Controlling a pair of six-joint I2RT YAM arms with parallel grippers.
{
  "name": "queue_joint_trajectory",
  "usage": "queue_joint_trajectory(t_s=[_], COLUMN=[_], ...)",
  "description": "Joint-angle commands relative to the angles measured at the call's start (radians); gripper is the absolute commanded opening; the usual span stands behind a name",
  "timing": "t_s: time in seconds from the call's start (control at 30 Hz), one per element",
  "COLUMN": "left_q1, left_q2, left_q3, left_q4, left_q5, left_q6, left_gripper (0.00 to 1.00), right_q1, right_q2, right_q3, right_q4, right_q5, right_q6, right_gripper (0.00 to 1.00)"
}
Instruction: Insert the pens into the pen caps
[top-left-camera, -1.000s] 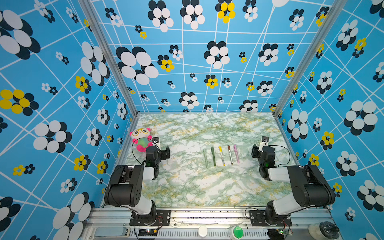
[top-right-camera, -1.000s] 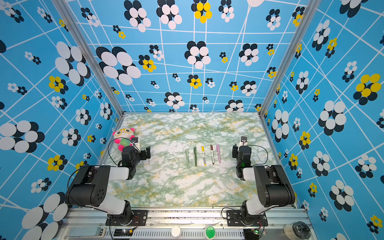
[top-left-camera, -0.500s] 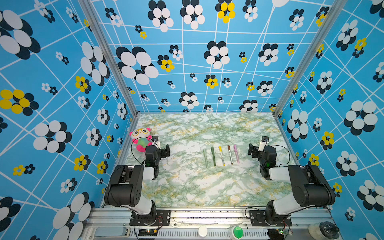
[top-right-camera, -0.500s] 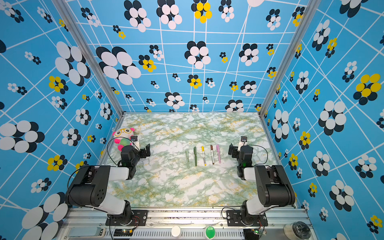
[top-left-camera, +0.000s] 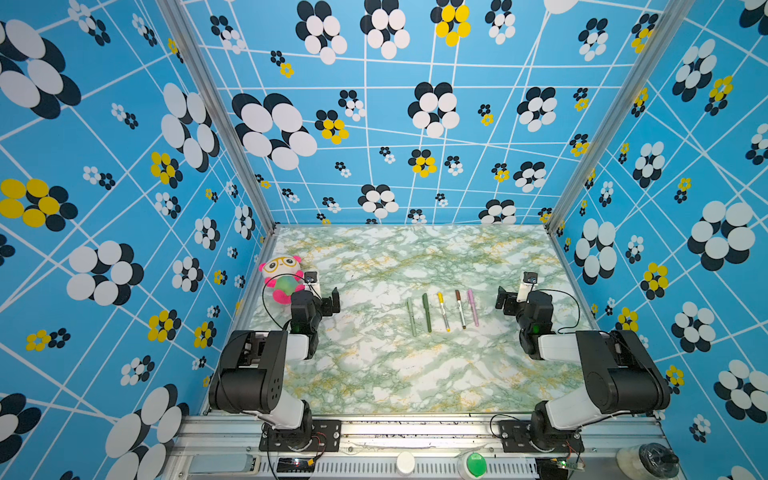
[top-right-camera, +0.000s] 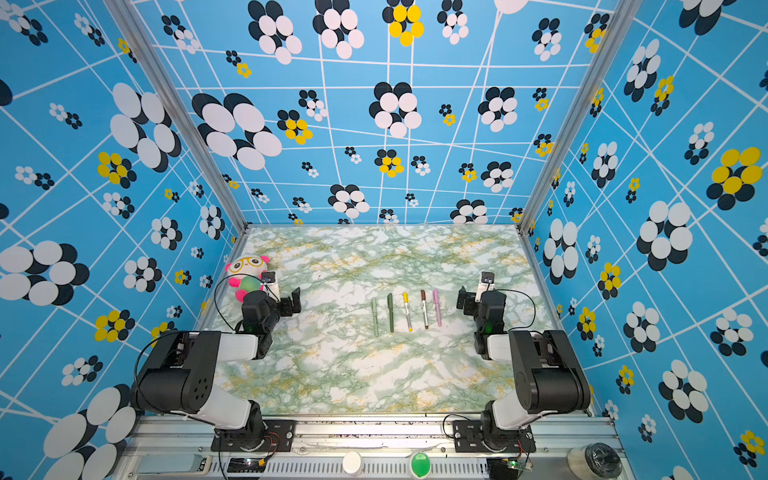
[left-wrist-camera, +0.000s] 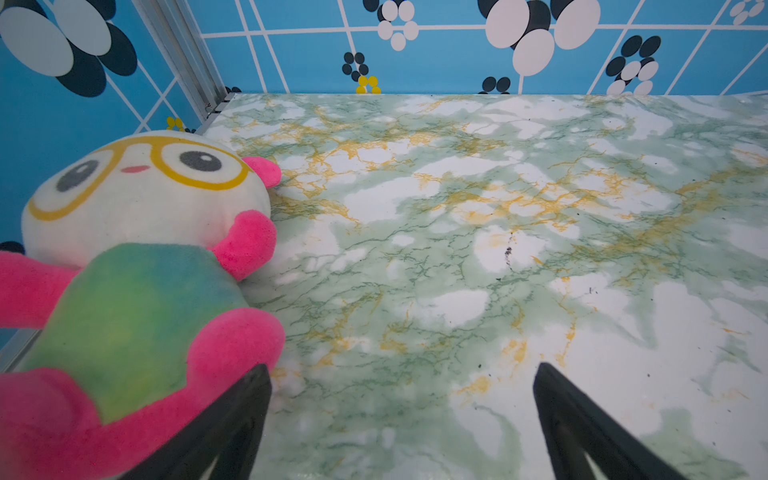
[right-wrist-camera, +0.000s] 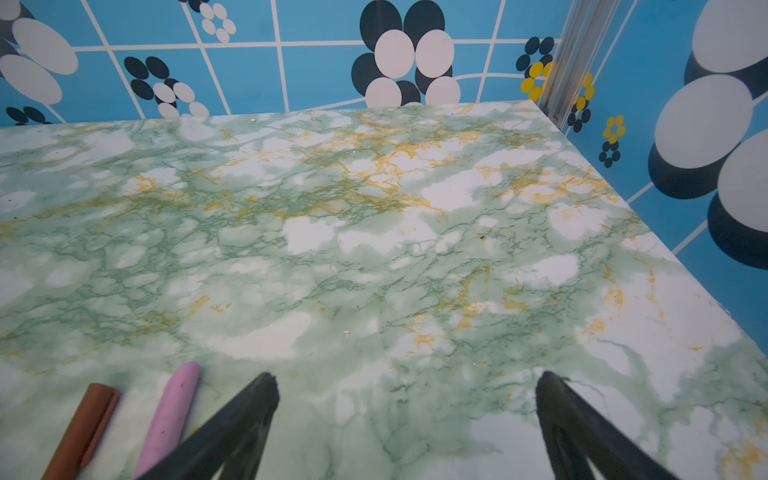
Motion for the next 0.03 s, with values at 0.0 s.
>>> queue_joint_trajectory(t_s=[0.0], left_q1=[-0.007], left_q2=[0.009], left_q3=[0.008], left_q4=[0.029], left_q5=[-0.001], left_q6=[0.014], left_gripper=[0.99], right_q1=[-0.005], right_q2=[0.005], right_q3=[0.018], right_q4=[-0.006], right_q5=[-0.016], right_q6=[0.01], right_gripper=[0.99])
